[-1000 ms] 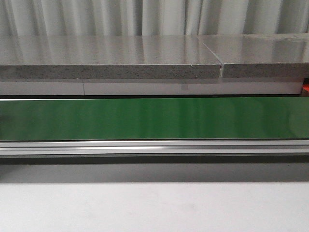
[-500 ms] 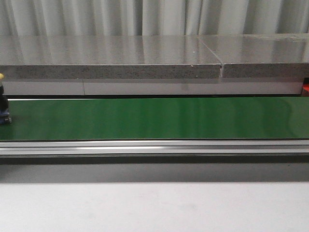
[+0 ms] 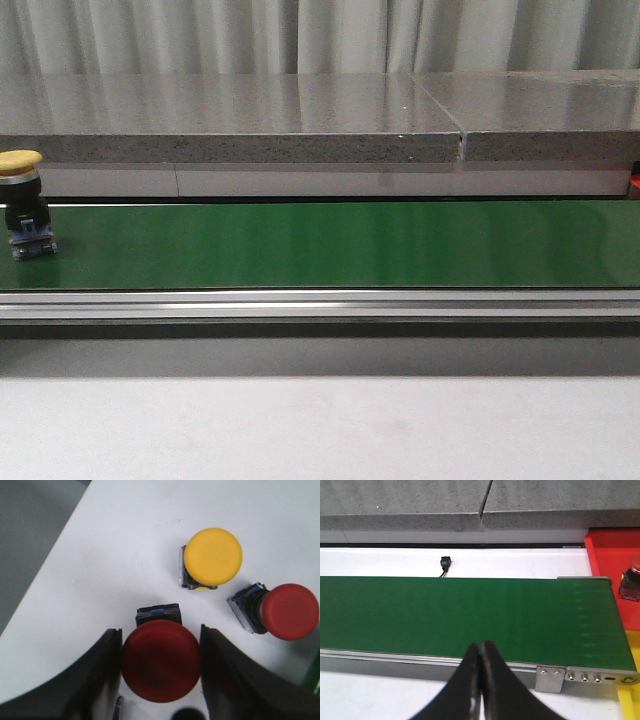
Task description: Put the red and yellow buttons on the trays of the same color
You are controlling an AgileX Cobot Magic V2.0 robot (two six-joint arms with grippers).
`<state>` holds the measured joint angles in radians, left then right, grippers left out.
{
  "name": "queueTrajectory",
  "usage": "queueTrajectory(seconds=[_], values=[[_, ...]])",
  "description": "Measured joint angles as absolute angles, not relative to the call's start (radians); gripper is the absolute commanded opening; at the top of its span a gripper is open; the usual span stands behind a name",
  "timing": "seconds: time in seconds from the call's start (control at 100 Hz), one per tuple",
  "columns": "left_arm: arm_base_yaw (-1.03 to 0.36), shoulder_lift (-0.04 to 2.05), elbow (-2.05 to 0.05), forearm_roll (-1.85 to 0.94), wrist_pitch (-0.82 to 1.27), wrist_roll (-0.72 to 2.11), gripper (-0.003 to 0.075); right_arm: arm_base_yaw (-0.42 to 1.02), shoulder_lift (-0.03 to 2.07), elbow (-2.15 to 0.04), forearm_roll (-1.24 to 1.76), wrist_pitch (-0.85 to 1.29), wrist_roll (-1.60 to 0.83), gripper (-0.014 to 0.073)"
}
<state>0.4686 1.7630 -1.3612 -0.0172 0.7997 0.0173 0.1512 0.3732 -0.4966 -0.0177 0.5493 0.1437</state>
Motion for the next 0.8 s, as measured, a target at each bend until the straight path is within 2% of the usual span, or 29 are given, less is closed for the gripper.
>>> queueTrajectory(seconds=[0.21,0.38,0.8], values=[[0.443,1.591,-1.245,-0.015,0.76,0.036,0.0188,0.151,0.373,-0.497,-0.018,0.549,0.144,-0.0067],[0.367,1.506,-1.21,-0.015,0.76,0.038,0.0188,0.151,0.373,-0.497,-0.018,0.549,0.144,-0.0067],[0.178,1.47,-1.128,-0.015,0.739,0.044,0.0188,0.151,0.373,-0.497,-0.018,0.549,0.144,-0.0067]])
